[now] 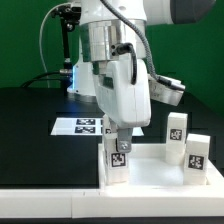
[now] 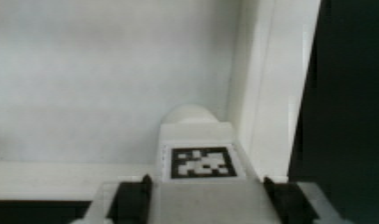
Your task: Assemble square table
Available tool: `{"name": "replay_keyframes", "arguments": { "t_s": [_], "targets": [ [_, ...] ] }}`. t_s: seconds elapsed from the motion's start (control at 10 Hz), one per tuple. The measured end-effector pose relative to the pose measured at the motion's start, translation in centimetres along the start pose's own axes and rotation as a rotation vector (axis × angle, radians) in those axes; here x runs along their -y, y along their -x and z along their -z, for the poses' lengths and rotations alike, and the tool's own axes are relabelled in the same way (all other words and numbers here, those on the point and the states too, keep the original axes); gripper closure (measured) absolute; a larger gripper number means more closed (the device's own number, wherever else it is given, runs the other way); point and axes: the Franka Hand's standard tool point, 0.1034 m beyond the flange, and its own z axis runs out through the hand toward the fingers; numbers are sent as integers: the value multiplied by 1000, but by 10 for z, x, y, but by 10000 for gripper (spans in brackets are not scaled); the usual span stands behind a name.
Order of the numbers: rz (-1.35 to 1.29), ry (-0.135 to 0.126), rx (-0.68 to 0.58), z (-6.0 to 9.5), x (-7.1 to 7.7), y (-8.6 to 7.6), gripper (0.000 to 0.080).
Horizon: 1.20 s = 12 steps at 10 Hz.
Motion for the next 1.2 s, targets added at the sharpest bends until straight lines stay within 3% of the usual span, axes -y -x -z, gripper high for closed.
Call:
{"name": "replay_keyframes", "arguments": {
  "t_s": [0.1, 0.2, 0.3, 0.4, 0.5, 0.8, 1.2],
  "targets": [
    [-23, 1, 0, -1, 0, 0, 455],
    [35, 2, -1, -1, 0, 0, 318],
    [201, 13, -5, -1, -1, 0, 318],
    [398, 18, -11, 0, -1, -1, 188],
    [616, 22, -15, 1, 0, -3, 162],
    [787, 26, -18, 0, 0, -4, 151],
    [1472, 76, -20, 3, 6, 3, 151]
  ]
}}
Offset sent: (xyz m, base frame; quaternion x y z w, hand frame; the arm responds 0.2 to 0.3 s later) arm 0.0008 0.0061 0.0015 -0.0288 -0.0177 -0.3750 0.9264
